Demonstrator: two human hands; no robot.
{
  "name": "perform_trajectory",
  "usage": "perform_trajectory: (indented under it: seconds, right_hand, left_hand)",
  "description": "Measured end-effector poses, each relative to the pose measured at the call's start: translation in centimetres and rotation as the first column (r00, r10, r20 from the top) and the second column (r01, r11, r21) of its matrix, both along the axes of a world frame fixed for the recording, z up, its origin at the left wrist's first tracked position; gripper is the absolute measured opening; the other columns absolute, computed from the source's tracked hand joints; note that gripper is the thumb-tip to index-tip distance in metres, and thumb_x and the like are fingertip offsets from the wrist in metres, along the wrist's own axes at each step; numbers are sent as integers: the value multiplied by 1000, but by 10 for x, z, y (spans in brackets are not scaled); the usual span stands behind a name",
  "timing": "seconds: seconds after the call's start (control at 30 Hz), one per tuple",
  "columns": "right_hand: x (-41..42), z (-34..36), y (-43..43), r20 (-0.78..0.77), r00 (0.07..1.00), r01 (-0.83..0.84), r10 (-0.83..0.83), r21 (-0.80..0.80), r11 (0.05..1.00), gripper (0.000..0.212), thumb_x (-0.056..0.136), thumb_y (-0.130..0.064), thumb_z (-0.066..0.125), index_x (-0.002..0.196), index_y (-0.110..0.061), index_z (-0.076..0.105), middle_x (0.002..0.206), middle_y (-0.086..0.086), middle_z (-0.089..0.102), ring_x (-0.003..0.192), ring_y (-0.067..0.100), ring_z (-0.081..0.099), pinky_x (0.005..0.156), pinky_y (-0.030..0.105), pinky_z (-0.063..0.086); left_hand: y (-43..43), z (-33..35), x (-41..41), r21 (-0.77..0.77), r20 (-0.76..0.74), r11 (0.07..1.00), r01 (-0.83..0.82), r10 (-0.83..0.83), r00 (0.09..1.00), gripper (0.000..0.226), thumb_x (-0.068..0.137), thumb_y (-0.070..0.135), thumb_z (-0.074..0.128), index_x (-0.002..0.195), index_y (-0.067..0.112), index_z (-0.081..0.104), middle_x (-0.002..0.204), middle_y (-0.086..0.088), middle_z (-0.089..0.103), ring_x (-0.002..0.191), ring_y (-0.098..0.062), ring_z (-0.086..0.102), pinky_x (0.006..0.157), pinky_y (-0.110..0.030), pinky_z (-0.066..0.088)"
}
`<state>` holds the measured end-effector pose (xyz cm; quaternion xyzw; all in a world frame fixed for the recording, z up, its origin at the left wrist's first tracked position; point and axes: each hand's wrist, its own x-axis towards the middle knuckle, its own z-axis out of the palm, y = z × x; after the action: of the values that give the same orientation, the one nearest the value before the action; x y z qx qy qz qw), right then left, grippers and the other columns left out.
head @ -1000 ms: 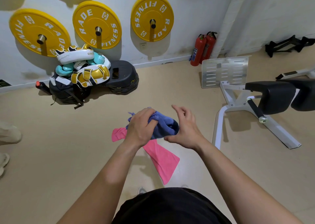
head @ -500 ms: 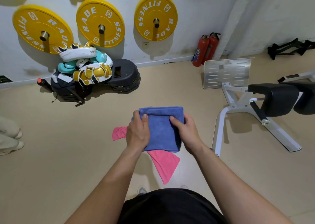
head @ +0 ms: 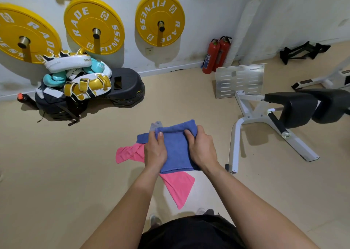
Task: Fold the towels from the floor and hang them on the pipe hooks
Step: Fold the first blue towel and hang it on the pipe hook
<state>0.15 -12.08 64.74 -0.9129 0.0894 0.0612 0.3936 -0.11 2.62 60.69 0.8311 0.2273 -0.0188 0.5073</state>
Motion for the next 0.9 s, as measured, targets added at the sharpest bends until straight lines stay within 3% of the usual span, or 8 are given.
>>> perform_trajectory:
  seconds: [0.07, 0.2, 0.33, 0.47, 0.6, 0.8, 0.9]
  right_hand:
    - [16, -1, -13, -7, 996, 91, -91, 30, 995, 35, 101, -47, 41, 101, -13, 50, 92, 9, 65, 83, 32, 60, 69, 41, 49]
    - [56, -1, -37, 4, 982, 189, -189, 55, 981, 36, 101, -49, 42, 104, -14, 53, 91, 5, 66, 82, 29, 61, 69, 38, 48]
    - [116, -1, -73, -7, 970, 239, -243, 208, 948, 32, 98, -48, 46, 102, -18, 57, 94, -3, 67, 87, 19, 64, 76, 38, 52]
    - [200, -4, -135, -85, 963, 270, -257, 337, 902, 22, 98, -39, 55, 109, -20, 55, 100, -6, 66, 87, 8, 63, 65, 24, 44]
    - [302, -11, -214, -151, 946, 323, -286, 474, 819, 24, 93, -28, 63, 115, -23, 54, 104, -2, 70, 87, 10, 69, 67, 25, 50]
    - [448, 28, -335, -105, 946, 321, -307, 450, 834, 22, 94, -20, 63, 112, -22, 50, 98, -5, 66, 82, 5, 65, 62, 21, 47]
    - [516, 51, -382, -93, 948, 315, -305, 419, 852, 25, 93, -23, 63, 114, -24, 50, 101, -6, 65, 87, 9, 66, 73, 30, 54]
  left_hand:
    - [-5, 9, 19, -48, 62, 999, 19, -16, 998, 27, 104, 39, 42, 102, 13, 50, 88, -2, 59, 77, -22, 55, 64, -35, 38]
    - [-28, 24, 67, -214, 105, 973, 86, -65, 992, 22, 95, 36, 63, 93, 17, 51, 83, 5, 59, 74, -14, 57, 64, -25, 46]
    - [-62, 31, 130, -274, 107, 947, 169, -145, 984, 18, 95, 27, 65, 100, 15, 53, 85, 11, 59, 73, -1, 56, 55, -7, 41]
    - [-112, 26, 223, -217, 82, 953, 211, -197, 977, 22, 94, 35, 64, 104, 18, 53, 89, 9, 62, 77, -7, 59, 57, -17, 44]
    - [-183, 26, 332, -166, 72, 959, 230, -221, 973, 23, 94, 36, 63, 105, 18, 54, 91, 9, 62, 79, -5, 60, 60, -23, 41]
    - [-301, 59, 490, -162, 19, 948, 274, -275, 961, 25, 92, 37, 65, 109, 21, 56, 101, 6, 66, 93, -16, 65, 79, -32, 51]
    - [-346, 84, 559, -150, 40, 937, 316, -313, 949, 21, 93, 33, 64, 107, 20, 57, 98, 6, 65, 90, -15, 63, 74, -29, 47]
